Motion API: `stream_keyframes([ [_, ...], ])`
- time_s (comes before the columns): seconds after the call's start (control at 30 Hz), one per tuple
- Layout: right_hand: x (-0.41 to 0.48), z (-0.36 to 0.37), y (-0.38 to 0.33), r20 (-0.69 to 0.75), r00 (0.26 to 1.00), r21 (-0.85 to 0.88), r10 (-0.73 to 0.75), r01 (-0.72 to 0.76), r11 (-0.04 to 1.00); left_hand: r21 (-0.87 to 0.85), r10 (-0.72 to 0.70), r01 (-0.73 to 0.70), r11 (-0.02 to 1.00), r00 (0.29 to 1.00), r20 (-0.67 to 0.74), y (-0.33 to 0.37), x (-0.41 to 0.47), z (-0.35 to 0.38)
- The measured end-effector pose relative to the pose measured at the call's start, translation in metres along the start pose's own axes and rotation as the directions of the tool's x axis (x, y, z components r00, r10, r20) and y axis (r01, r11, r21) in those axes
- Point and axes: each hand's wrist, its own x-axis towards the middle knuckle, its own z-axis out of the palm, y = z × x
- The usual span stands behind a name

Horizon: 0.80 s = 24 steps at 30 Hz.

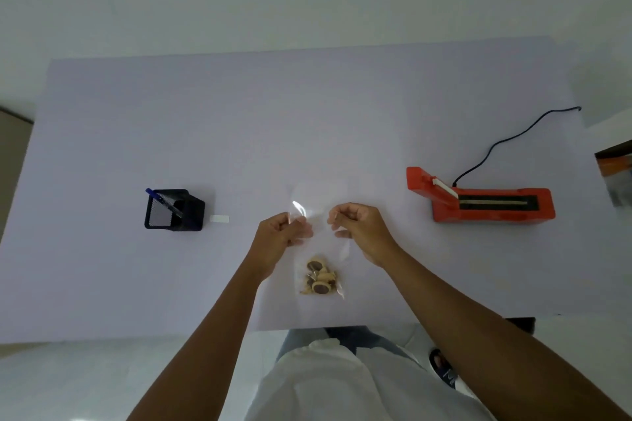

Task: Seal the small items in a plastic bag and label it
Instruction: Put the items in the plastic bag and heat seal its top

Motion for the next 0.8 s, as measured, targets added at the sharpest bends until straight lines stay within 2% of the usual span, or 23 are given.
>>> stream_keyframes([
  [0.27,-0.056,0.001,-0.037,-0.053,0.992,0.095,-0.118,0.123,0.988,-0.016,0.128,-0.127,0.992,0.98,0.154,0.038,-0.045,0.011],
  [0.53,-0.104,-0.027,-0.082,-0.148,0.948,0.043,-0.281,0.29,0.956,0.008,0.288,-0.303,0.953,0.914,0.285,0.081,-0.069,0.051],
  [0.8,-0.138,-0.105,-0.089,-0.179,0.933,0.039,-0.312,0.324,0.945,-0.005,0.276,-0.303,0.953,0.861,0.427,0.091,-0.066,0.131],
])
